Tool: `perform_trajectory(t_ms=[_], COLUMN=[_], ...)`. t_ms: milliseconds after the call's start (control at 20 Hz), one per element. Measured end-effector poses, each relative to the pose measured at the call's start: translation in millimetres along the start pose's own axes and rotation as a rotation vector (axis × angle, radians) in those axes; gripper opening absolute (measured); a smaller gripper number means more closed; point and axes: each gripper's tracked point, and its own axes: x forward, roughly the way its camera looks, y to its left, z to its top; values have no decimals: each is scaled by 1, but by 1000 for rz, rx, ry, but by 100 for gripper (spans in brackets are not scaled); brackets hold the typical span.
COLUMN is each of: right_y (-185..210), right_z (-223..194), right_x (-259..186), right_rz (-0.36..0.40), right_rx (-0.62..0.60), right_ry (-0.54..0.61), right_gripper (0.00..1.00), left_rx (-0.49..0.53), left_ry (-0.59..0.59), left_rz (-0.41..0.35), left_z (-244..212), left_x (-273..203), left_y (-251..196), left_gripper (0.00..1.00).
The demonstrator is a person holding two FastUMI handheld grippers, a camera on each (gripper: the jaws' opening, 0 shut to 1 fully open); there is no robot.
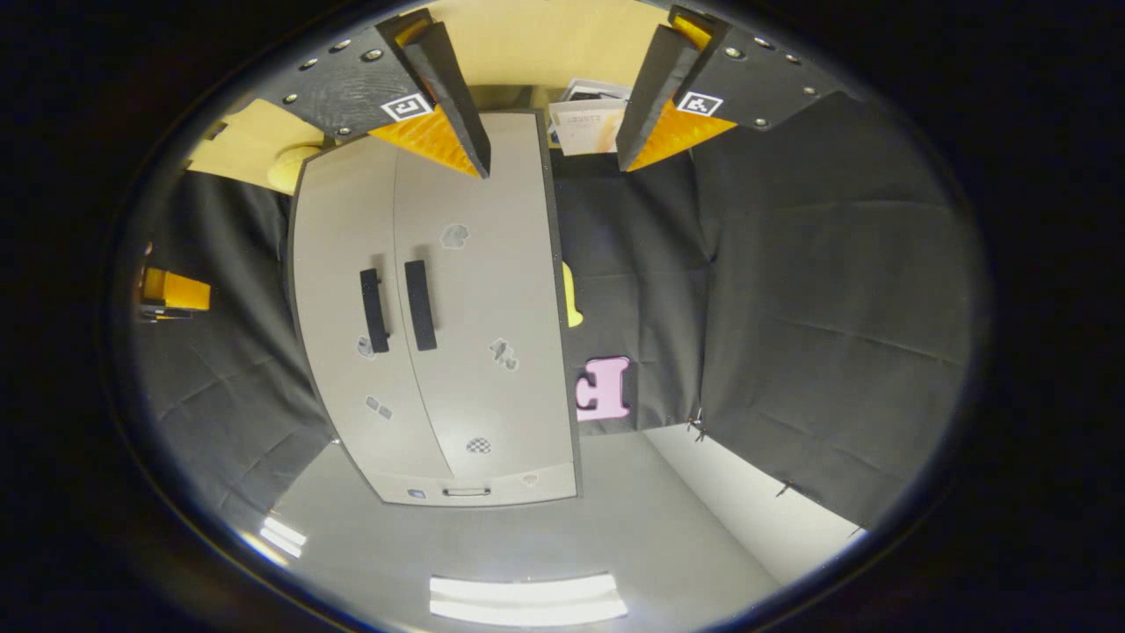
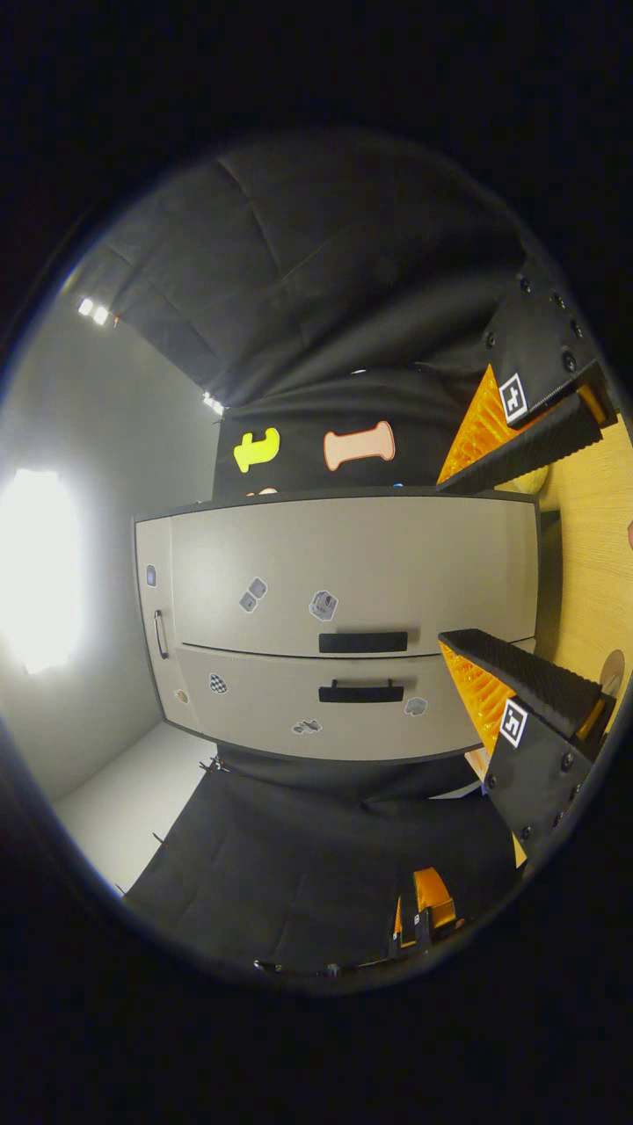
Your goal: Grasp the bottle in the cabinet with the left hand and place it on the coaster, then close the right door with the right hand and the left door with the left hand.
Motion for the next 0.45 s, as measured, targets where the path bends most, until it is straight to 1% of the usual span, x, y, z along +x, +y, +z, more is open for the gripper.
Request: perform_trajectory(t_ms=[400, 450], right_y=[2, 2], right_z=[-1, -2], right_x=[7, 8], right_rz=[-2, -2], right_rx=[-4, -4], right_ry=[-6, -4], right_gripper=[98, 98], left_rx=[-14, -14], left_ry=[7, 7], left_rz=[10, 9], left_z=[-2, -1], left_x=[2, 2], left_y=[1, 1], left_gripper=[84, 91])
